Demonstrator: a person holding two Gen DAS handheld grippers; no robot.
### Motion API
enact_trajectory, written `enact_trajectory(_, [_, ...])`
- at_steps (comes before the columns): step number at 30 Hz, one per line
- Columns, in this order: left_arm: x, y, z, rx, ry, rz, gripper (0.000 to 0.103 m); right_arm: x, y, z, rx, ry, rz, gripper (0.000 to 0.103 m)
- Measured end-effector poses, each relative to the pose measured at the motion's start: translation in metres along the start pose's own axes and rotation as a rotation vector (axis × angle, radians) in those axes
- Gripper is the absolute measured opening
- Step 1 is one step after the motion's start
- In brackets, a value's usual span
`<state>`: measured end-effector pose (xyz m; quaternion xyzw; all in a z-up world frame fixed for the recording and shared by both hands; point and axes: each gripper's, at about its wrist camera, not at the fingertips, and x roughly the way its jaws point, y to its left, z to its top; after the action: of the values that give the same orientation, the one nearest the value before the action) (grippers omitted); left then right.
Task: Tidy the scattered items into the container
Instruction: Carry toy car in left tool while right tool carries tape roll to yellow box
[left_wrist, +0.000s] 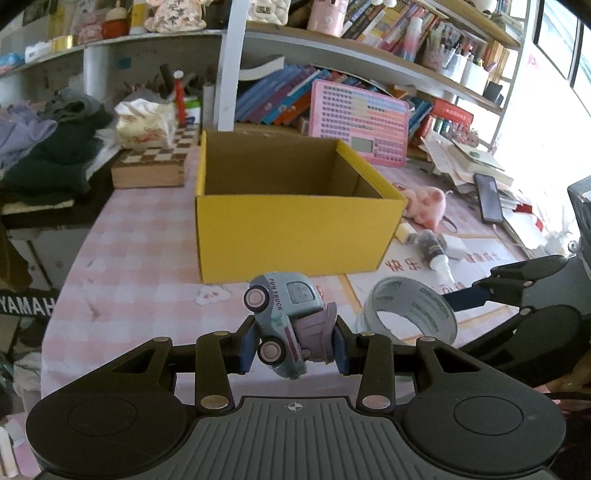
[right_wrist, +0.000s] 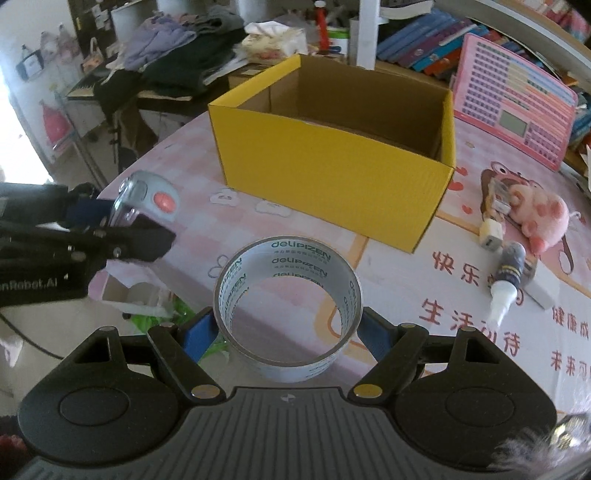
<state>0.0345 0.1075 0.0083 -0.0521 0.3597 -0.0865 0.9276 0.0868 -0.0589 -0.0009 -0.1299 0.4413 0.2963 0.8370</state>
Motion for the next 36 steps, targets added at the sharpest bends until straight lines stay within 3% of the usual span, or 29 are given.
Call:
enact_trajectory(9, [0.007,0.009,0.024,-0.019,-0.043,0.027,0.039,0.003,-0.005,0.021,-0.078,-0.002,0.054,0.081])
enact_trajectory(17, [0.014,0.01,0.063,-0.013,-0.111,0.048,0.039,-0.01,-0.03,0.066,-0.065,-0.09,0.116,0.081])
enact_trajectory(25, [0.036,0.008,0.105,0.042,-0.147,0.073,0.039,-0.024,-0.053,0.113,-0.139,-0.203,0.134,0.081])
enact_trajectory(31, [0.076,0.013,0.137,0.119,-0.078,0.074,0.039,0.003,-0.077,0.152,-0.269,-0.223,0.062,0.081])
enact_trajectory(36, [0.129,0.01,0.163,0.238,0.057,0.076,0.039,0.062,-0.093,0.182,-0.407,-0.135,-0.005,0.081])
